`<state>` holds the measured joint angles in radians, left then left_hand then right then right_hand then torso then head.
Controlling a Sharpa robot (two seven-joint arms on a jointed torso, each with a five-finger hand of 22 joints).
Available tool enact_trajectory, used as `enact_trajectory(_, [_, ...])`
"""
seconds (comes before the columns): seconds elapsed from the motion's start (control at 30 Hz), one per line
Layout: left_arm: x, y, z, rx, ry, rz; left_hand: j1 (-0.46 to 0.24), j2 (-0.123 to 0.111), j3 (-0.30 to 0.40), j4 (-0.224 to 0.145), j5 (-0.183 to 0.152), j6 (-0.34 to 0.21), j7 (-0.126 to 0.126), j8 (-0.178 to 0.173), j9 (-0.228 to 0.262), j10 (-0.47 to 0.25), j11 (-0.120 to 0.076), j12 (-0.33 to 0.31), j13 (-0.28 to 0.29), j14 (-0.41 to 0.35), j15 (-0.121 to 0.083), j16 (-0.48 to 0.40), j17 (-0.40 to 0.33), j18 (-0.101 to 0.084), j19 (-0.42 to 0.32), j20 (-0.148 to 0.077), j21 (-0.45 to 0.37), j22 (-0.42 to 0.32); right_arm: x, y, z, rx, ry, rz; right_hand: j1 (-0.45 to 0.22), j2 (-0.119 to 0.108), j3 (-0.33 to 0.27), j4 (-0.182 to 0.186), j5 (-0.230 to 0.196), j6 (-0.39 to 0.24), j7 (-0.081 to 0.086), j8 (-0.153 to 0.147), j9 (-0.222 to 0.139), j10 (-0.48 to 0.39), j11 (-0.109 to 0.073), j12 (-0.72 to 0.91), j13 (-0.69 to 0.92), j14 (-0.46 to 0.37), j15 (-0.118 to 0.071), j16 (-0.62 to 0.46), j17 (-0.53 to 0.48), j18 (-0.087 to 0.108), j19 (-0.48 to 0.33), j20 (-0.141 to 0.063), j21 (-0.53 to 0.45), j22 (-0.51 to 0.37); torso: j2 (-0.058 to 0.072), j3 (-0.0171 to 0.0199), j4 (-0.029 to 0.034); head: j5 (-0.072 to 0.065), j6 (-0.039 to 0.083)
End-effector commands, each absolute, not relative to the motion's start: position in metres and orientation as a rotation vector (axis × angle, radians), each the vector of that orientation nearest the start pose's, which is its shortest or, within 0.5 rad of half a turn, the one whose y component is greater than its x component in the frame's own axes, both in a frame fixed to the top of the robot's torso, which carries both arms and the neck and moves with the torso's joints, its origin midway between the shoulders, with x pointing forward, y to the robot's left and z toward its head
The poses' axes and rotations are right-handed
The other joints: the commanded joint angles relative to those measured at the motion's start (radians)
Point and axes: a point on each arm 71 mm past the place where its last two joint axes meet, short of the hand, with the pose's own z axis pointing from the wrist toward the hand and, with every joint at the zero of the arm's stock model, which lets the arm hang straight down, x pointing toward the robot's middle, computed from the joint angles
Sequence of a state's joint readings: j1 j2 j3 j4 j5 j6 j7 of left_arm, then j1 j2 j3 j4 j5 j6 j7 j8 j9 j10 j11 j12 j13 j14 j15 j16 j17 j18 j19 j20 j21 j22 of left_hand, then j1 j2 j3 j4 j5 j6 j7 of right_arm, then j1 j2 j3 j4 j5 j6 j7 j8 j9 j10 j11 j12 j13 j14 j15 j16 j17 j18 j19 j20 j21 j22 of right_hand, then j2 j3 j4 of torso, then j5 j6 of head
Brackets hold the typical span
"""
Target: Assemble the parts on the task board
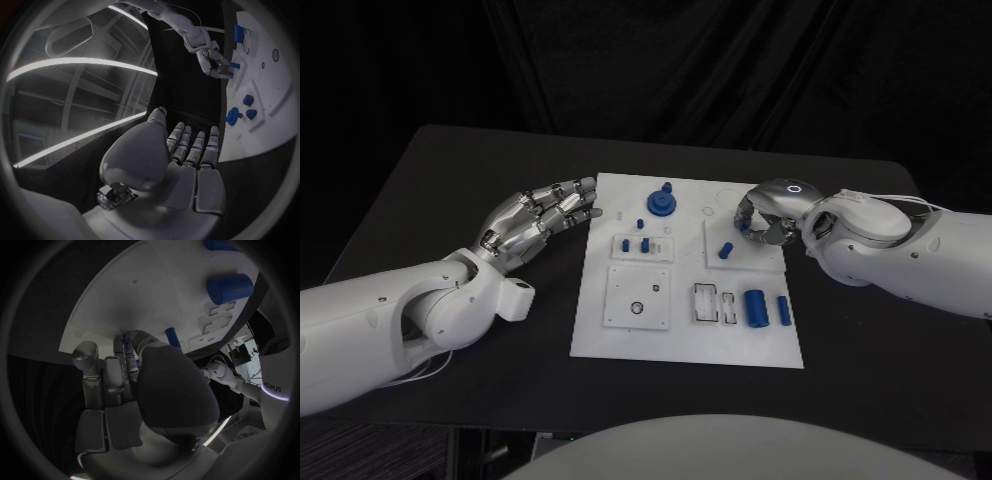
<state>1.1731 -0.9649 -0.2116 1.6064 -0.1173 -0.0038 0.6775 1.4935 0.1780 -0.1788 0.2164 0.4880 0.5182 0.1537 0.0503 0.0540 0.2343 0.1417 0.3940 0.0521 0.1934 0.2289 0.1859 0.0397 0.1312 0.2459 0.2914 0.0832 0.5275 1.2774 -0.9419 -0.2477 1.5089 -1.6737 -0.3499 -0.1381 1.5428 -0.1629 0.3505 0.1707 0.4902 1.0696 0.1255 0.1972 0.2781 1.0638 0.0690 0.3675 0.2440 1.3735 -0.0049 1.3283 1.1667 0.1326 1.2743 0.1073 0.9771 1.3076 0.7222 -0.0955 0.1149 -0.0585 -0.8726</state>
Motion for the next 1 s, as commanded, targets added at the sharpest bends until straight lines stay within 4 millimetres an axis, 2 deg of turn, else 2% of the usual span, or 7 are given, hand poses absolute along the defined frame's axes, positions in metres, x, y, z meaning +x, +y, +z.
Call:
enact_trajectory(0.03, [0.4274, 0.2309, -0.215, -0.831, 1.356, -1.951, 0.006, 0.003, -0.002, -0.005, 0.002, 0.007, 0.003, 0.007, 0.002, -0.002, 0.001, 0.003, 0.001, 0.008, 0.002, 0.006, 0.002, 0.0, 0.008, -0.002, 0.004, -0.001, 0.4694, -0.2575, -0.217, -0.362, 1.653, 0.384, 0.012, 0.014, 0.0, -0.006, -0.002, 0.013, -0.003, 0.007, 0.011, 0.021, -0.004, -0.009, -0.004, 0.011, 0.0, 0.004, 0.003, -0.014, 0.011, -0.004, 0.012, 0.11, 0.0, -0.0006, 0.0006, -0.001, 0.0])
enact_trajectory(0.27, [0.4245, 0.2321, -0.2198, -0.846, 1.365, -1.944, 0.004, 0.003, -0.002, -0.005, -0.001, 0.015, 0.006, 0.009, 0.003, -0.001, 0.003, 0.004, 0.001, 0.013, 0.005, 0.011, 0.003, -0.003, 0.012, -0.001, 0.006, 0.003, 0.4695, -0.2582, -0.2156, -0.356, 1.634, 0.388, 0.009, 0.021, -0.003, -0.012, -0.02, 0.026, -0.008, 0.012, 0.022, 0.05, -0.011, -0.029, -0.015, 0.012, -0.006, 0.0, -0.005, -0.014, 0.013, -0.01, 0.015, 0.109, 0.0, -0.0007, 0.0012, -0.001, 0.0])
enact_trajectory(0.6, [0.4232, 0.233, -0.2231, -0.856, 1.375, -1.938, 0.001, 0.002, -0.003, -0.003, -0.005, 0.019, 0.008, 0.009, 0.003, 0.0, 0.004, 0.004, 0.001, 0.019, 0.011, 0.019, 0.004, -0.007, 0.022, 0.0, 0.01, 0.012, 0.4681, -0.2606, -0.2133, -0.345, 1.614, 0.391, 0.006, 0.018, -0.007, -0.015, -0.032, 0.033, -0.011, 0.013, 0.028, 0.065, -0.014, -0.043, -0.022, 0.013, -0.008, -0.002, -0.008, -0.015, 0.015, -0.013, 0.019, 0.11, -0.001, -0.0003, -0.0004, 0.005, 0.0])
enact_trajectory(0.8, [0.4235, 0.2335, -0.2238, -0.857, 1.374, -1.937, -0.004, -0.003, -0.007, 0.0, -0.006, 0.019, 0.009, 0.009, 0.003, 0.001, 0.005, 0.004, 0.001, 0.02, 0.015, 0.022, 0.004, -0.012, 0.026, 0.0, 0.012, 0.011, 0.4661, -0.2603, -0.2118, -0.34, 1.609, 0.395, 0.004, 0.016, -0.009, -0.015, -0.037, 0.034, -0.011, 0.012, 0.03, 0.069, -0.014, -0.048, -0.024, 0.014, -0.009, -0.003, -0.01, -0.015, 0.015, -0.013, 0.018, 0.109, 0.0, -0.0007, 0.0008, 0.003, 0.0])
enact_trajectory(0.93, [0.4234, 0.2338, -0.2237, -0.855, 1.37, -1.939, -0.033, -0.009, -0.027, 0.022, 0.001, 0.023, 0.011, 0.009, 0.003, 0.006, 0.009, 0.008, 0.002, 0.022, 0.023, 0.029, 0.004, -0.022, 0.034, -0.001, 0.015, 0.011, 0.4645, -0.2601, -0.2107, -0.336, 1.611, 0.395, 0.003, 0.015, -0.01, -0.015, -0.038, 0.034, -0.011, 0.011, 0.03, 0.07, -0.014, -0.05, -0.025, 0.014, -0.009, -0.003, -0.008, -0.015, 0.015, -0.013, 0.019, 0.109, 0.0, -0.0006, 0.001, 0.001, 0.0])
enact_trajectory(1.0, [0.4233, 0.2339, -0.2236, -0.855, 1.368, -1.943, -0.047, -0.008, -0.038, 0.04, -0.013, 0.022, 0.012, 0.009, 0.003, 0.008, 0.01, 0.009, 0.002, 0.021, 0.024, 0.032, 0.004, -0.024, 0.036, -0.002, 0.016, 0.01, 0.4637, -0.2602, -0.2104, -0.334, 1.613, 0.394, 0.002, 0.014, -0.01, -0.015, -0.039, 0.033, -0.011, 0.011, 0.03, 0.071, -0.014, -0.051, -0.026, 0.014, -0.009, -0.003, -0.009, -0.016, 0.015, -0.013, 0.019, 0.109, 0.0, -0.0006, 0.0008, 0.003, 0.0])
